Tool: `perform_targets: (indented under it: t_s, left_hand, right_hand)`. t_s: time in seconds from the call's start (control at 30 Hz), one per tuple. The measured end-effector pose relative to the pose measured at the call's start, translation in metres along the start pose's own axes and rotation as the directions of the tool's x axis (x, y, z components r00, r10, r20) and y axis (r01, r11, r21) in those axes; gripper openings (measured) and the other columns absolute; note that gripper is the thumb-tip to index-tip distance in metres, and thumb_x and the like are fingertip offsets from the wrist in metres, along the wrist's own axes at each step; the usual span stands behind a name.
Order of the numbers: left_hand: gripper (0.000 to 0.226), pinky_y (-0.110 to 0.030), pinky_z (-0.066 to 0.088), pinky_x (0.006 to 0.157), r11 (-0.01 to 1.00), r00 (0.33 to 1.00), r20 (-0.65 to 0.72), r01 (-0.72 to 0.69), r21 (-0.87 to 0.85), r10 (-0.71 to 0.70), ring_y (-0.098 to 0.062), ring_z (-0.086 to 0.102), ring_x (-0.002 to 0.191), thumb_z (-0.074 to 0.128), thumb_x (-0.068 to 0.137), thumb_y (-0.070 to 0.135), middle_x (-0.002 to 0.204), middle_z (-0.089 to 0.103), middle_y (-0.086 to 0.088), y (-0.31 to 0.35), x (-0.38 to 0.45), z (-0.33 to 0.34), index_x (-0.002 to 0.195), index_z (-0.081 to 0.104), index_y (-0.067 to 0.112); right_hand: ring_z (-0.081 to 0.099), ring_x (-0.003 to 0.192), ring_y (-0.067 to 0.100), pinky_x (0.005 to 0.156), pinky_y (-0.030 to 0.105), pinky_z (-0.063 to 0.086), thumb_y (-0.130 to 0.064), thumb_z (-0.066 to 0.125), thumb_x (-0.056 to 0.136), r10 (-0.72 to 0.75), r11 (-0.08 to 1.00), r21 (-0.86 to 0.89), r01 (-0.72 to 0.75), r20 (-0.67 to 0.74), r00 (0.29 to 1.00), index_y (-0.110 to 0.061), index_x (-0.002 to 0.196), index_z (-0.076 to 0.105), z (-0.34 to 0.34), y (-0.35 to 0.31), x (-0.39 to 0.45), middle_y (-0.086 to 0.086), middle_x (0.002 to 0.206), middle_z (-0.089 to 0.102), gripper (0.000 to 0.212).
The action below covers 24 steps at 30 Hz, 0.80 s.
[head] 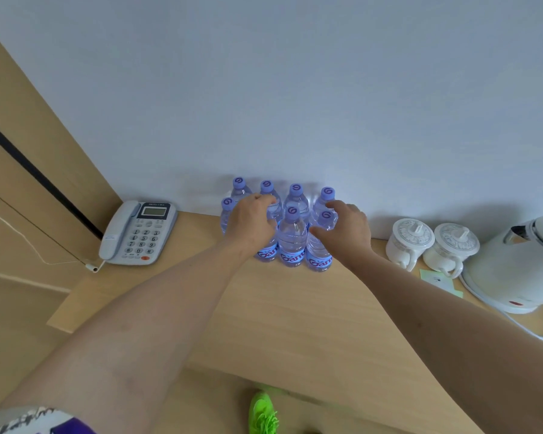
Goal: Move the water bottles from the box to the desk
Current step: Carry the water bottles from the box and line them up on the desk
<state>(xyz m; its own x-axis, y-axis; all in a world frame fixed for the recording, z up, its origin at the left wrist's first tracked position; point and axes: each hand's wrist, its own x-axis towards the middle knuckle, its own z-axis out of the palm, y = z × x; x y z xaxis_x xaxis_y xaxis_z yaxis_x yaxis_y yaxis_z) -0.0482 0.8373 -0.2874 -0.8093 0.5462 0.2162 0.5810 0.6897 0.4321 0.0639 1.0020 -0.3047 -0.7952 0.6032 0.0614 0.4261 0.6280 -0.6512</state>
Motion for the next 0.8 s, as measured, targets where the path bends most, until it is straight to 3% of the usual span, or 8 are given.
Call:
perform_targets:
  t_s: [0.13,0.27,0.4,0.53,0.7,0.8]
  left_hand:
    - [0.031,-0.037,0.049,0.077,0.999,0.999,-0.045,0.015,0.046,-0.013,-0.033,0.058,0.106,0.069,0.082,0.008,0.114,0.067,-0.008,-0.012,-0.007,-0.011,0.113,0.07,0.011]
    - [0.035,-0.04,0.049,0.087,0.995,0.999,-0.035,0.023,0.096,-0.02,-0.035,0.049,0.115,0.068,0.083,0.009,0.118,0.063,-0.01,-0.036,0.0,-0.018,0.118,0.068,0.013]
    - [0.041,-0.042,0.048,0.091,0.995,0.999,0.005,0.041,0.087,-0.042,-0.036,0.047,0.119,0.068,0.084,0.012,0.121,0.06,-0.01,-0.065,0.016,-0.02,0.125,0.066,0.016]
    - [0.039,-0.042,0.05,0.09,0.999,0.993,0.11,0.029,0.027,-0.031,-0.036,0.056,0.11,0.068,0.085,0.014,0.118,0.061,-0.013,-0.095,0.029,-0.016,0.124,0.066,0.013]
    - [0.029,-0.039,0.049,0.077,0.998,0.988,0.145,-0.044,-0.033,0.048,-0.035,0.06,0.093,0.066,0.084,0.009,0.103,0.061,-0.014,-0.112,0.04,-0.011,0.113,0.066,0.008]
    - [0.028,-0.033,0.041,0.068,0.998,0.989,0.138,-0.058,-0.035,0.062,-0.036,0.06,0.089,0.066,0.082,0.008,0.097,0.062,-0.013,-0.113,0.043,-0.01,0.11,0.069,0.01]
  right_hand:
    - [0.042,0.127,0.033,0.103,0.038,0.035,-0.037,0.076,0.083,-0.106,0.987,-0.125,0.1,-0.046,0.993,-0.019,0.135,0.057,0.005,-0.012,-0.007,0.008,0.131,0.059,0.059]
    - [0.044,0.13,0.034,0.11,0.043,0.031,-0.036,0.073,0.085,-0.274,0.934,-0.259,0.247,-0.073,0.959,-0.02,0.132,0.062,0.018,-0.034,-0.009,0.006,0.131,0.062,0.051]
    - [0.045,0.127,0.034,0.112,0.045,0.026,-0.042,0.068,0.088,-0.357,0.851,-0.395,0.346,0.046,0.933,-0.024,0.133,0.061,0.042,-0.066,0.002,0.003,0.126,0.066,0.049]
    - [0.042,0.132,0.028,0.119,0.053,0.011,-0.045,0.061,0.092,-0.263,0.798,-0.504,0.331,0.204,0.943,-0.03,0.138,0.052,0.07,-0.094,0.022,-0.002,0.127,0.064,0.049]
    - [0.057,0.112,0.028,0.115,0.054,0.02,-0.039,0.062,0.092,-0.096,0.822,-0.53,0.207,0.229,0.969,-0.027,0.123,0.054,0.088,-0.106,0.036,-0.002,0.1,0.067,0.035]
    - [0.058,0.107,0.029,0.113,0.05,0.024,-0.043,0.064,0.09,-0.085,0.823,-0.54,0.177,0.191,0.978,-0.026,0.117,0.058,0.091,-0.107,0.038,-0.003,0.083,0.054,0.032]
